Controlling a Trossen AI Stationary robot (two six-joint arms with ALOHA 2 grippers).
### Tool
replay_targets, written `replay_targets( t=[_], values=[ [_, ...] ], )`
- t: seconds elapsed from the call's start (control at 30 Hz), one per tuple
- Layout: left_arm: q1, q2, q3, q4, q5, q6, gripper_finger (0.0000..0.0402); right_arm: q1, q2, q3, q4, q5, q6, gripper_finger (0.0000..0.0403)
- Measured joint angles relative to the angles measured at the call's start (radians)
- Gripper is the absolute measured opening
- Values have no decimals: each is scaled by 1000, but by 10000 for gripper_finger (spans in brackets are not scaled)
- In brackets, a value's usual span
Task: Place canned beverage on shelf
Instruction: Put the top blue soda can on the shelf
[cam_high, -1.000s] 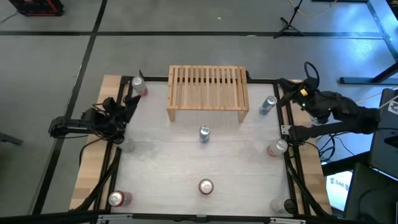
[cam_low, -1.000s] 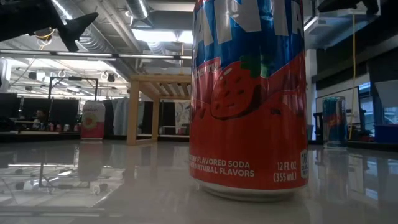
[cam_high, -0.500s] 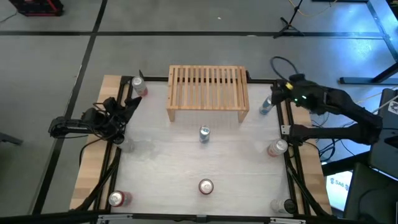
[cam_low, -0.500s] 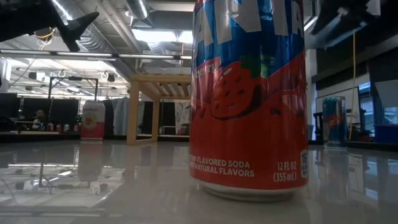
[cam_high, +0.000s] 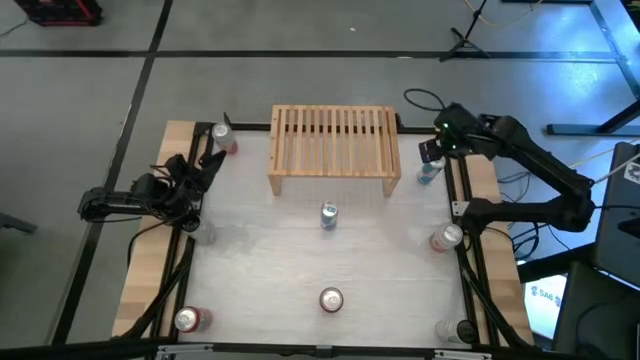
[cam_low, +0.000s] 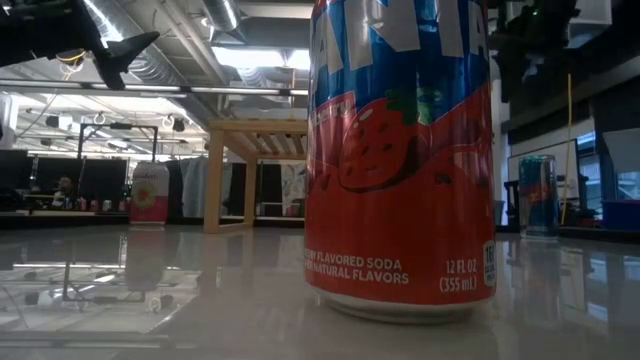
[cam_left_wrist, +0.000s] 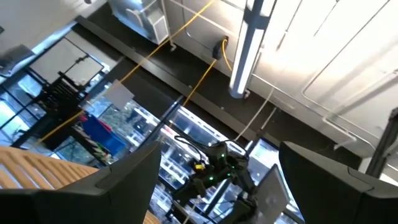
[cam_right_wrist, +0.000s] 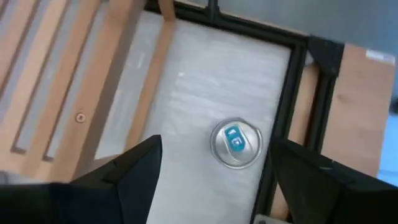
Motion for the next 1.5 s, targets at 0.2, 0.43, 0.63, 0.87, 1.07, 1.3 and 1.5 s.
replay_targets(
  t=[0.2, 0.43, 0.63, 0.87, 1.07, 1.3, 1.5],
  values=[
    [0, 0, 12, 7, -2, -26, 322, -87, 94, -2, -72, -64, 9, 286],
    [0, 0, 16, -33, 4, -38, 322, -149, 140, -5, -123, -107, -17, 286],
    [0, 0, 16, -44, 2, -71, 322, -188, 142, -65, -57, -78, -20, 286],
    [0, 0, 16, -48, 2, -73, 322, -207, 143, -131, -35, -83, -20, 286],
    [0, 0, 16, -49, 2, -73, 322, -207, 142, -147, -14, -115, -20, 286],
    [0, 10, 33, -88, 31, -135, 322, -207, 142, -164, 0, -110, -20, 286],
    [0, 186, 239, -377, 76, -72, 322, -207, 142, -164, 1, -111, -20, 286]
  ],
)
